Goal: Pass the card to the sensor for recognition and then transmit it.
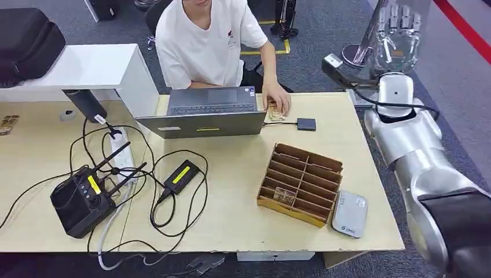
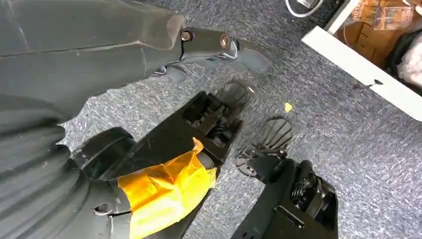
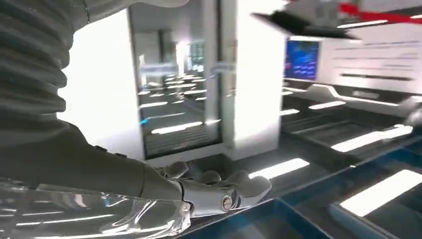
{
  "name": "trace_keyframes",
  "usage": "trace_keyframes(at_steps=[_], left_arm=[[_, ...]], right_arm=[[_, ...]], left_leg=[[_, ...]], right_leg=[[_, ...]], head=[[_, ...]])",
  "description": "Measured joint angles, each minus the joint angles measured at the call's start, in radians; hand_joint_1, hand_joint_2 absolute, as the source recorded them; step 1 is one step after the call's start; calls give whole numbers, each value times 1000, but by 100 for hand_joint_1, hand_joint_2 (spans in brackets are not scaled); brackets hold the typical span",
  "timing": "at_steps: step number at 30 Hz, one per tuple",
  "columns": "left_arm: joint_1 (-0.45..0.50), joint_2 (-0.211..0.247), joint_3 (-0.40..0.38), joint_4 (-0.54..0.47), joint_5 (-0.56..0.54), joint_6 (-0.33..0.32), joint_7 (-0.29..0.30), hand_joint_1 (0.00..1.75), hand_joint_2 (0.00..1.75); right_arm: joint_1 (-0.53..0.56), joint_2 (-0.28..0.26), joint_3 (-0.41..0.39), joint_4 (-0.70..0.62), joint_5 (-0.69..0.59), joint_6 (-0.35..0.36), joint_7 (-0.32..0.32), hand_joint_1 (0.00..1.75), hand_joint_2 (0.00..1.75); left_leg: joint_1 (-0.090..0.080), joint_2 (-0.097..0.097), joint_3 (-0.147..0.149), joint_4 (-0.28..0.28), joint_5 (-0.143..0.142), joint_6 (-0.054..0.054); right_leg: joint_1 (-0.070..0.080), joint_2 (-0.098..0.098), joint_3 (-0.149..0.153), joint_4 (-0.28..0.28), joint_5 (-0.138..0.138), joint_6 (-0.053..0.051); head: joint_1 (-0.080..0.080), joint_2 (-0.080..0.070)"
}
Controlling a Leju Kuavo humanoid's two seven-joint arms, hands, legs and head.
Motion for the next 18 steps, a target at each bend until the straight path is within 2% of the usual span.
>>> trace_keyframes(at_steps=[4,8,11,18], left_arm=[[7,22,0,-1,32,0,15,0,175],[18,61,0,2,47,1,-5,0,175],[20,74,0,5,47,3,-7,0,175],[23,92,0,6,47,4,-3,0,175]], right_arm=[[-10,-91,-1,29,1,31,42,0,175],[-11,-197,-2,58,1,53,66,0,175],[-6,-260,-2,76,2,77,92,0,175],[68,-376,-33,111,-13,98,137,0,175]], left_leg=[[0,0,0,0,0,0],[0,-2,0,0,0,0],[0,-1,1,0,-1,0],[0,-1,1,0,-2,2]], right_leg=[[0,0,0,0,0,0],[0,-2,1,0,0,0],[0,-1,1,0,0,0],[0,-2,2,-1,-1,1]], head=[[0,0],[0,0],[0,0],[0,0]])
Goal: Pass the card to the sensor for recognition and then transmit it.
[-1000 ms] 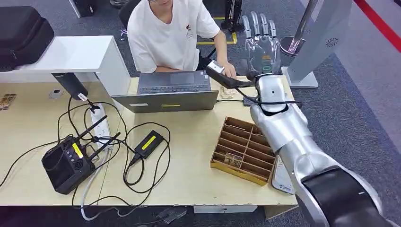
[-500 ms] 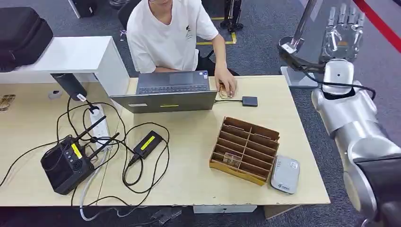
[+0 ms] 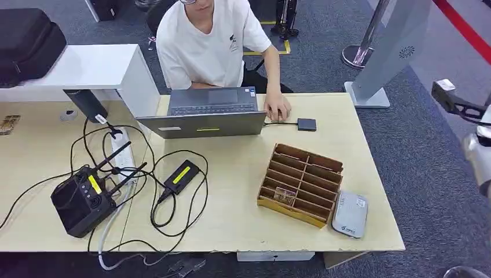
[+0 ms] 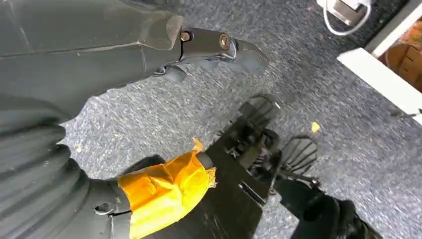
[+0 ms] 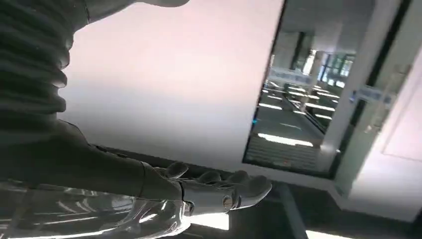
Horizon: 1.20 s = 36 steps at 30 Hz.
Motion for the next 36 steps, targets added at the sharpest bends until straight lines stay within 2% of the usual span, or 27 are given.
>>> trace_keyframes(at_steps=[7,12,20,27,36], left_arm=[[13,12,-4,-28,-20,-28,-20,0,175],[31,25,-26,-89,7,-37,13,0,175],[63,61,-72,-134,77,-37,7,0,175],[74,85,-102,-151,130,-45,6,0,175],[73,96,-114,-151,164,-47,3,0,175]], right_arm=[[138,-75,-65,22,-15,16,36,0,175],[222,-101,-112,34,-32,32,45,0,175],[451,-107,-233,51,-76,16,63,0,175],[608,-104,-316,65,-89,14,66,0,175],[721,-74,-396,77,-108,14,66,0,175]], left_leg=[[0,0,0,0,0,1],[0,1,1,0,-1,1],[0,0,1,-1,-2,1],[0,0,1,-2,-3,2],[0,1,2,-2,-4,3]], right_leg=[[0,-1,0,0,0,0],[1,0,1,0,-1,0],[1,-1,2,0,-2,0],[0,-2,2,0,-3,1],[0,0,2,0,-3,1]], head=[[0,0],[0,0],[0,0],[0,0],[0,0]])
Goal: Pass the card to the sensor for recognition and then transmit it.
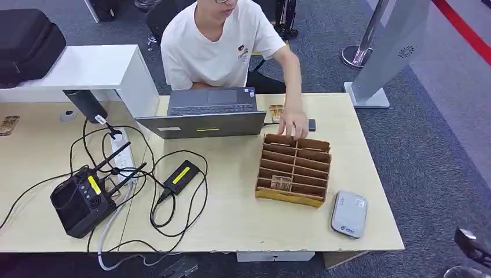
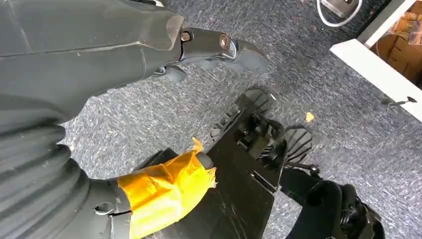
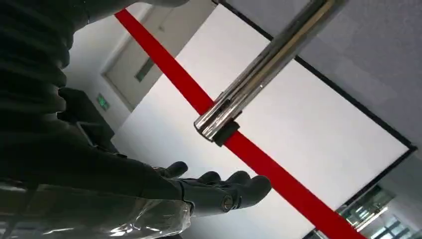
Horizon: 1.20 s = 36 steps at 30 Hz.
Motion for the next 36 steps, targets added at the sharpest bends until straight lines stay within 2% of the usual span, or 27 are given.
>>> trace_keyframes(at_steps=[7,15,22,36], left_arm=[[-7,-4,-13,0,84,-12,6,0,175],[-45,-51,-13,61,177,-28,28,0,175],[-83,-91,-3,121,204,-29,55,0,175],[-101,-128,20,162,234,-9,80,0,175]], right_arm=[[87,47,-69,6,-36,5,-17,0,175],[203,189,-147,23,-82,24,-45,0,175],[260,294,-165,35,-116,45,-63,0,175],[292,432,-179,58,-114,92,-75,0,175]], left_leg=[[0,-3,1,0,0,0],[0,-2,1,-1,-1,-1],[0,0,2,-1,0,-1],[0,1,2,-1,-1,-1]], right_leg=[[0,-2,1,0,-2,0],[0,-2,1,0,-3,0],[0,-1,2,0,-2,-1],[0,1,1,0,-2,-1]], head=[[0,0],[0,0],[0,0],[0,0]])
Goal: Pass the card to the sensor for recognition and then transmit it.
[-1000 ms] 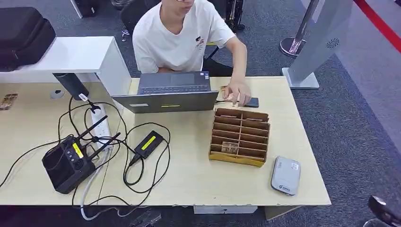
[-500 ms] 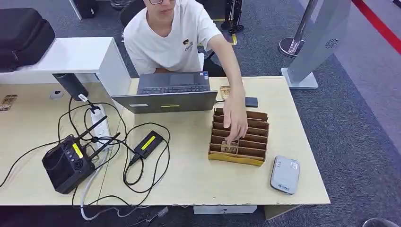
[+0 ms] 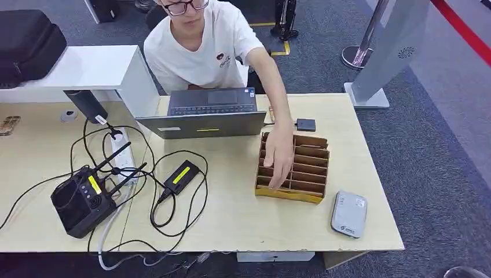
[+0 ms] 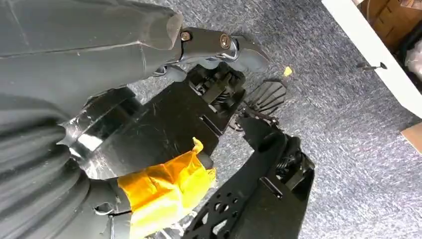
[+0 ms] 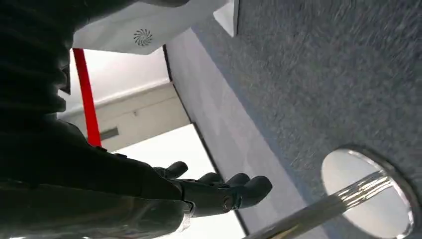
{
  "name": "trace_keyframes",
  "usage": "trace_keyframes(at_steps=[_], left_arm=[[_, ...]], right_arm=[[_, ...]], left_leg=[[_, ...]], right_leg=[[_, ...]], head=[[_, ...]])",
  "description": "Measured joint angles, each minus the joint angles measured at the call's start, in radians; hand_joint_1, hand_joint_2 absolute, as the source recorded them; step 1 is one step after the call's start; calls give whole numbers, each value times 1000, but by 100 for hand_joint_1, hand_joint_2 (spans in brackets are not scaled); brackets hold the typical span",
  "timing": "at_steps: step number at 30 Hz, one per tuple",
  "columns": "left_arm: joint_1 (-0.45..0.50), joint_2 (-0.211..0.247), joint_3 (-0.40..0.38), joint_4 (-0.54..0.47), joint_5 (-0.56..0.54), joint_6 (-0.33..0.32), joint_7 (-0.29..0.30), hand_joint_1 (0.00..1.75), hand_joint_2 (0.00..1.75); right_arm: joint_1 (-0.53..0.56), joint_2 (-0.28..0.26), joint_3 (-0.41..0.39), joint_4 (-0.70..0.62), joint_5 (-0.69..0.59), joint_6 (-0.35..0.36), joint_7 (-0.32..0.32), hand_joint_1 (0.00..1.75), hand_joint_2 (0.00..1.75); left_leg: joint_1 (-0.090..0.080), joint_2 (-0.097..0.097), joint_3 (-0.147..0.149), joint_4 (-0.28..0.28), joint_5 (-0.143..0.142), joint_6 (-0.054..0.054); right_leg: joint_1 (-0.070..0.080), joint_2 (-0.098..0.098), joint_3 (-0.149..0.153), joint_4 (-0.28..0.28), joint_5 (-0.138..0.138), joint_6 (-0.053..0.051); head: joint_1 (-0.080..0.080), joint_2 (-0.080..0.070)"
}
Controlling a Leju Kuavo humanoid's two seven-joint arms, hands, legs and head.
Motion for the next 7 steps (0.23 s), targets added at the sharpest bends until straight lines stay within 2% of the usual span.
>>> trace_keyframes(at_steps=[7], left_arm=[[-6,-11,14,16,6,7,2,0,175]], right_arm=[[11,42,0,6,19,29,4,0,175]], left_leg=[[0,1,0,0,0,0]], right_leg=[[0,1,0,0,0,0]], head=[[0,0]])
